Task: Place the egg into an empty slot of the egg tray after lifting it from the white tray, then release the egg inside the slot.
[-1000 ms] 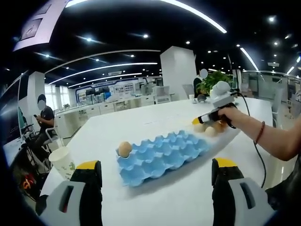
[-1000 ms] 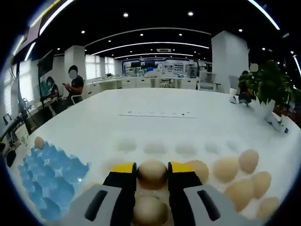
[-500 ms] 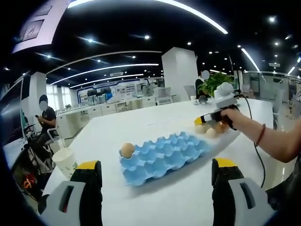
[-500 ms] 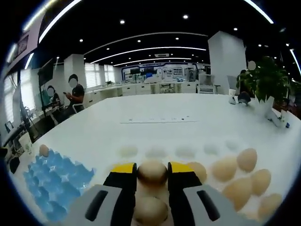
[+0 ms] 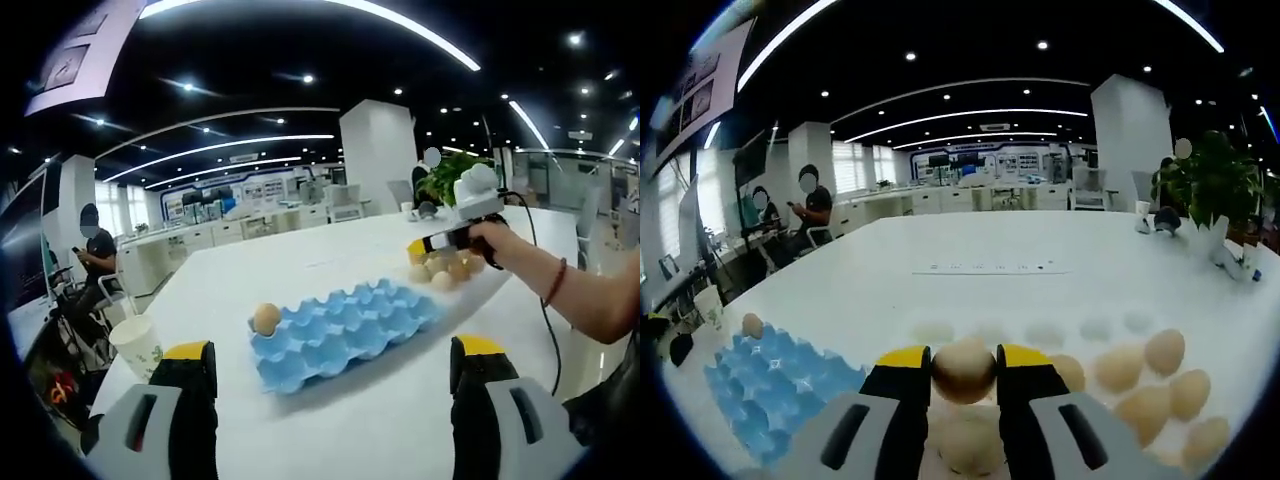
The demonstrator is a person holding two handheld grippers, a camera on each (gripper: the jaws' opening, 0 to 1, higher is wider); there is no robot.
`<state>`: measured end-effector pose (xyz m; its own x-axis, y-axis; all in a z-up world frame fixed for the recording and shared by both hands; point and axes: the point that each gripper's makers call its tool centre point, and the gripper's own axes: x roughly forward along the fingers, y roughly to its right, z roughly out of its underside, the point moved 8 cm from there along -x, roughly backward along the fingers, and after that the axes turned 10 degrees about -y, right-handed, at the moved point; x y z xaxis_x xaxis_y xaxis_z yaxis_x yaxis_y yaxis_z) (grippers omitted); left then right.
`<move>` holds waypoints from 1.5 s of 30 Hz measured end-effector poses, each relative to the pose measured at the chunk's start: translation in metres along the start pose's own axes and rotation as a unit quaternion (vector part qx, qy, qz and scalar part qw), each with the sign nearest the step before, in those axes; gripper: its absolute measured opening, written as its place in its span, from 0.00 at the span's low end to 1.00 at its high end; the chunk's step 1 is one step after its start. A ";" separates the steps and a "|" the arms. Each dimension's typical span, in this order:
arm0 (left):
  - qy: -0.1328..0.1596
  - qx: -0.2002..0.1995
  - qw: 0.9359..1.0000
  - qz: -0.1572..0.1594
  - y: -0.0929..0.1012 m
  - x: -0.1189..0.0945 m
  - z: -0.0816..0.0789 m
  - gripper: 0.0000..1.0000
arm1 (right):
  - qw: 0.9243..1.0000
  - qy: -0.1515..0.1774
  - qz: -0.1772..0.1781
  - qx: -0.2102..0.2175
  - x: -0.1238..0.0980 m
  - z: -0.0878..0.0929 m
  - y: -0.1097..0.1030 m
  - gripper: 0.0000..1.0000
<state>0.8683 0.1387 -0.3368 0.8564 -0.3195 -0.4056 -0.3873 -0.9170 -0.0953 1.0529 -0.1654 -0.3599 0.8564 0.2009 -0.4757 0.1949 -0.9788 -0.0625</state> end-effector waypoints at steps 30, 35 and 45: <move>-0.002 0.000 1.000 -0.001 -0.002 -0.007 0.006 1.00 | 0.993 0.000 -0.107 -0.049 0.000 -0.005 -0.084 0.26; -0.002 -0.004 1.000 -0.004 -0.004 -0.008 0.007 1.00 | 0.990 -0.002 -0.136 -0.042 0.000 -0.006 -0.095 0.26; -0.007 -0.002 1.000 -0.006 -0.006 -0.009 0.009 1.00 | 0.977 -0.002 -0.210 -0.025 -0.001 -0.010 -0.124 0.26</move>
<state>0.8598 0.1497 -0.3404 0.8557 -0.3051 -0.4180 -0.3755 -0.9219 -0.0957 1.0328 -0.0439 -0.3430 0.6945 0.5835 -0.4208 0.5517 -0.8074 -0.2090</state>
